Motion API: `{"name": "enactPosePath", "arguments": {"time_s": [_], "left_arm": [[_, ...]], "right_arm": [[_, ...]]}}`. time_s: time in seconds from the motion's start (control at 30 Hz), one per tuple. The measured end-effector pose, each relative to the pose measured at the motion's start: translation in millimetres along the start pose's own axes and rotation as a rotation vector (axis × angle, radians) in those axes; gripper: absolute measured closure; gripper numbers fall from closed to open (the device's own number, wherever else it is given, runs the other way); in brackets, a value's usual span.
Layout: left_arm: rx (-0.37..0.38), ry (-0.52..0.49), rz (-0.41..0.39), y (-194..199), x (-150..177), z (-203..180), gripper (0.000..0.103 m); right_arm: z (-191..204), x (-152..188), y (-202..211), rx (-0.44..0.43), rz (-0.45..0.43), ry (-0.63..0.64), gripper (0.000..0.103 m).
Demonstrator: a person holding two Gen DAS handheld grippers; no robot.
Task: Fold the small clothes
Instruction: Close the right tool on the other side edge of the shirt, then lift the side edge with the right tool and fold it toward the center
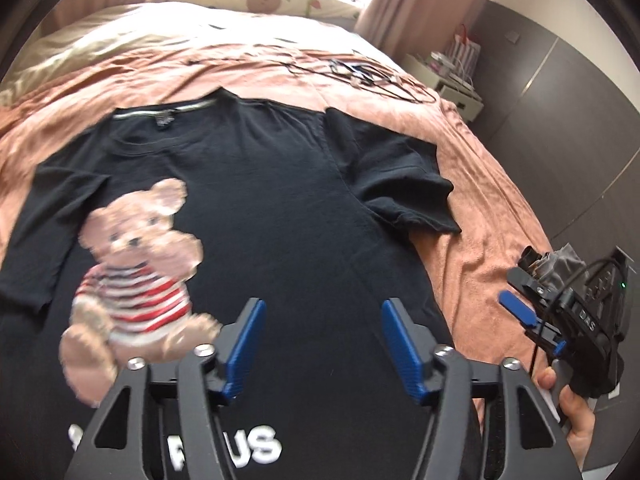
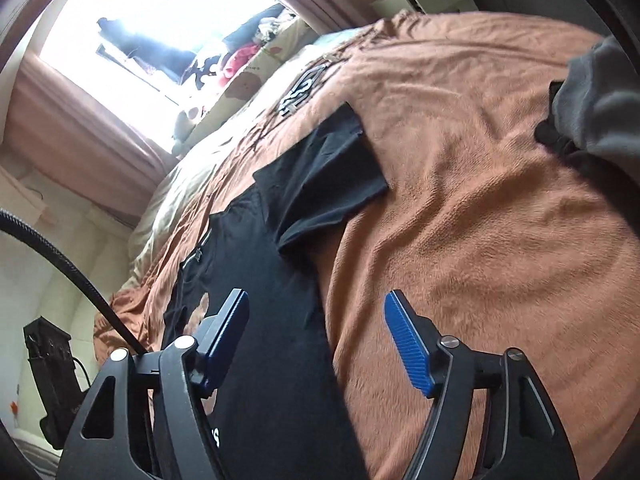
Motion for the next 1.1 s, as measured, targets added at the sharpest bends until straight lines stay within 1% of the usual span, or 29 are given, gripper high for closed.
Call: {"name": "enactPosePath", "arguments": {"time_s": [0.03, 0.1, 0.13, 0.2, 0.3, 0.33, 0.37, 0.4, 0.43, 0.47, 0.57, 0.67, 0.73, 0.8, 0.83, 0.87, 0.93, 1.0, 1.1], "left_arm": [[0.002, -0.006, 0.003, -6, -3, -1, 0.048], [0.005, -0.021, 0.01, -22, -12, -5, 0.049], [0.006, -0.026, 0.013, -29, -16, -6, 0.051], [0.011, -0.032, 0.019, -40, -22, -9, 0.061], [0.021, -0.039, 0.034, -60, -30, -11, 0.065], [0.023, -0.044, 0.037, -66, -33, -12, 0.066], [0.025, -0.051, 0.039, -73, -36, -13, 0.067], [0.028, -0.055, 0.039, -78, -39, -14, 0.071], [0.034, -0.058, 0.04, -84, -44, -15, 0.072], [0.039, -0.057, 0.04, -88, -46, -16, 0.073], [0.049, -0.047, 0.043, -102, -54, -15, 0.073], [0.056, -0.056, 0.054, -113, -57, -16, 0.08], [0.064, -0.07, 0.059, -120, -58, -19, 0.08], [0.071, -0.078, 0.065, -125, -58, -21, 0.082], [0.076, -0.082, 0.069, -128, -58, -23, 0.083], [0.082, -0.086, 0.077, -131, -57, -24, 0.086], [0.095, -0.091, 0.09, -135, -54, -27, 0.086], [0.11, -0.097, 0.102, -139, -51, -31, 0.086], [0.124, -0.096, 0.11, -142, -49, -36, 0.086]], "right_arm": [[-3, -6, -9, -0.02, -0.003, -0.019, 0.043], [-9, -15, -24, -0.029, -0.003, -0.04, 0.044], [-13, -20, -34, -0.044, 0.011, -0.062, 0.044], [-20, -27, -51, -0.101, 0.024, -0.124, 0.044], [-34, -35, -70, -0.076, 0.033, -0.148, 0.044], [-37, -38, -76, -0.078, 0.038, -0.151, 0.046], [-39, -40, -80, -0.075, 0.04, -0.153, 0.051], [-42, -41, -83, -0.071, 0.04, -0.153, 0.052], [-45, -44, -87, -0.076, 0.039, -0.16, 0.054], [-46, -46, -90, -0.078, 0.04, -0.166, 0.056], [-46, -55, -98, -0.072, 0.043, -0.16, 0.059], [-46, -64, -107, -0.057, 0.041, -0.166, 0.064], [-43, -71, -114, -0.053, 0.038, -0.172, 0.066], [-38, -76, -122, -0.037, 0.041, -0.159, 0.071], [-35, -76, -123, -0.037, 0.039, -0.152, 0.08], [-33, -78, -125, -0.049, 0.038, -0.153, 0.091], [-31, -79, -122, -0.074, 0.027, -0.16, 0.099], [-27, -83, -116, -0.089, 0.006, -0.134, 0.1], [-2, -89, -106, -0.13, -0.019, -0.077, 0.1]]}}
Point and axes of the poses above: each gripper's, at about its wrist camera, not at the fingertips, and y roughly against the way its jaws point, z to its left, x to its underside, the point moved 7 cm from there along -y, roughly the way its jaws point, and after that the axes turned 2 degrees about y, right-handed, at the moved point
